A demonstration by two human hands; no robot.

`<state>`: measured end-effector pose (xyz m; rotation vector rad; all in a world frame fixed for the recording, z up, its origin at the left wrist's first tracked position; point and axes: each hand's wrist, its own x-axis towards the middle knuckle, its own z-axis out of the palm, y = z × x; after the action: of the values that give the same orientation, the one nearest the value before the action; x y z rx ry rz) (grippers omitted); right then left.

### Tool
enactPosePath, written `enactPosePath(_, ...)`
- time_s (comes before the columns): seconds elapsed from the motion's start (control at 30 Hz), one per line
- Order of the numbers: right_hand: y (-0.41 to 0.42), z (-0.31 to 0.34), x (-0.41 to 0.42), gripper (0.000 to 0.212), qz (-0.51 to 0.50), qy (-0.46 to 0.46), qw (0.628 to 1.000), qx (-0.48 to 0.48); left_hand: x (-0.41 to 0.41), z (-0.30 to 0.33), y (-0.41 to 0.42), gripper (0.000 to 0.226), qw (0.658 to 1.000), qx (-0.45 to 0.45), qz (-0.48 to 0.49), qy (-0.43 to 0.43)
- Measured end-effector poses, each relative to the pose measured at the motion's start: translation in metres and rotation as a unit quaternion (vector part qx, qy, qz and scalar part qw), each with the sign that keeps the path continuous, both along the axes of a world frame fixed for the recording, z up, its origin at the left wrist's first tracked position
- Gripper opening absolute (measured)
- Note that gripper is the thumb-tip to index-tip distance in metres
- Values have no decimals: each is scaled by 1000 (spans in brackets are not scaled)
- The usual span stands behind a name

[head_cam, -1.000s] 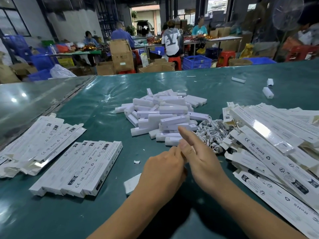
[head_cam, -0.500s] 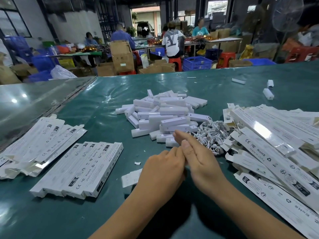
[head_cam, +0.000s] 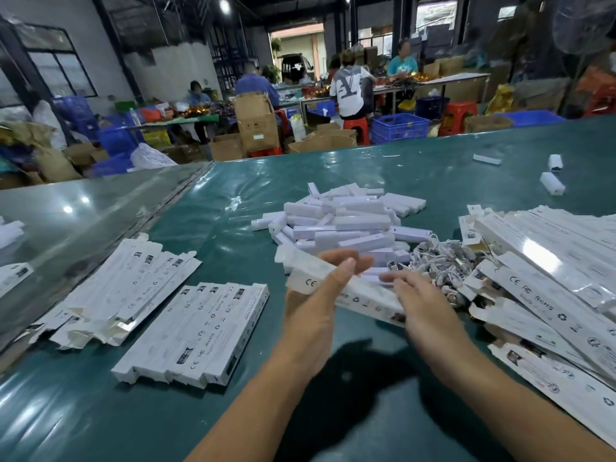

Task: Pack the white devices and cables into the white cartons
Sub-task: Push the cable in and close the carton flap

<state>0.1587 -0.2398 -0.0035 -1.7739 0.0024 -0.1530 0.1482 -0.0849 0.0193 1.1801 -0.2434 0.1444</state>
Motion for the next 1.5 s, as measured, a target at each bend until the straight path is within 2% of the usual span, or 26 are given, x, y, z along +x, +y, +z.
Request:
enactPosePath(0.07, -10, 0, 13, 19, -18, -156, 963, -217, 1, 3, 7, 19, 995, 62, 64, -43)
enactPosePath(0.1, -17, 1, 23, 18, -15, -172, 936, -305, 1, 3, 9, 20, 989, 98, 99, -51)
enactPosePath(0.2, -35, -2, 51, 24, -23, -89, 835, -543, -2, 4, 10, 38, 973, 173, 138, -66)
enactPosePath(0.23, -37, -4, 56, 24, -23, -69, 805, -589, -2, 5, 9, 41, 966, 202, 143, -76)
enactPosePath(0.27, -38, -5, 58, 23, -18, -61, 792, -607, -2, 5, 8, 42, 959, 231, 145, -80)
enactPosePath(0.43, -42, -6, 65, 27, -10, -67, 806, -588, 6, 2, 16, 44, 925, 312, 194, -92)
enactPosePath(0.47, -44, -6, 65, 27, -6, -71, 816, -574, 7, 2, 18, 44, 919, 332, 194, -89)
enactPosePath(0.5, -45, -5, 64, 24, -6, -80, 842, -534, 9, 1, 20, 42, 913, 355, 185, -80)
enactPosePath(0.57, -49, 0, 57, 18, -11, -101, 921, -377, 13, 1, 23, 28, 908, 390, 144, -49)
enactPosePath(0.63, -54, 6, 51, 13, -13, -116, 975, -188, 15, 1, 23, 15, 913, 391, 117, -22)
enactPosePath(0.7, -54, 16, 42, 6, 15, -112, 994, 3, 14, -1, 22, 22, 921, 366, 130, -20)
enactPosePath(0.77, -50, 21, 33, 15, 97, -84, 987, 98, 13, 1, 21, 36, 941, 307, 141, -27)
enactPosePath(0.83, -44, 20, 25, 20, 202, -46, 977, 57, 12, 4, 21, 34, 960, 241, 137, -31)
enactPosePath(0.9, -36, 15, 18, 16, 283, -22, 958, -31, 12, 5, 23, 26, 966, 227, 116, -33)
enactPosePath(1.07, -29, 19, 11, 20, 310, -32, 949, -50, 9, -1, 21, 26, 938, 339, -10, -70)
enactPosePath(1.1, -30, 20, 11, 22, 297, -41, 953, -41, 10, -2, 21, 29, 926, 369, 6, -78)
enactPosePath(1.17, -35, 20, 17, 42, 221, -49, 974, 28, 13, -4, 25, 32, 882, 455, 80, -89)
enactPosePath(1.23, -40, 22, 24, 52, 128, -69, 983, 115, 15, -6, 31, 22, 840, 516, 135, -100)
enactPosePath(1.37, -42, 25, 27, 13, -8, -166, 960, 227, 17, -8, 34, 18, 797, 581, 127, -105)
enactPosePath(1.43, -38, 24, 24, 7, -13, -201, 952, 231, 18, -10, 31, 29, 777, 607, 127, -109)
enactPosePath(1.5, -33, 22, 20, 4, 1, -230, 952, 202, 17, -11, 29, 33, 770, 613, 134, -112)
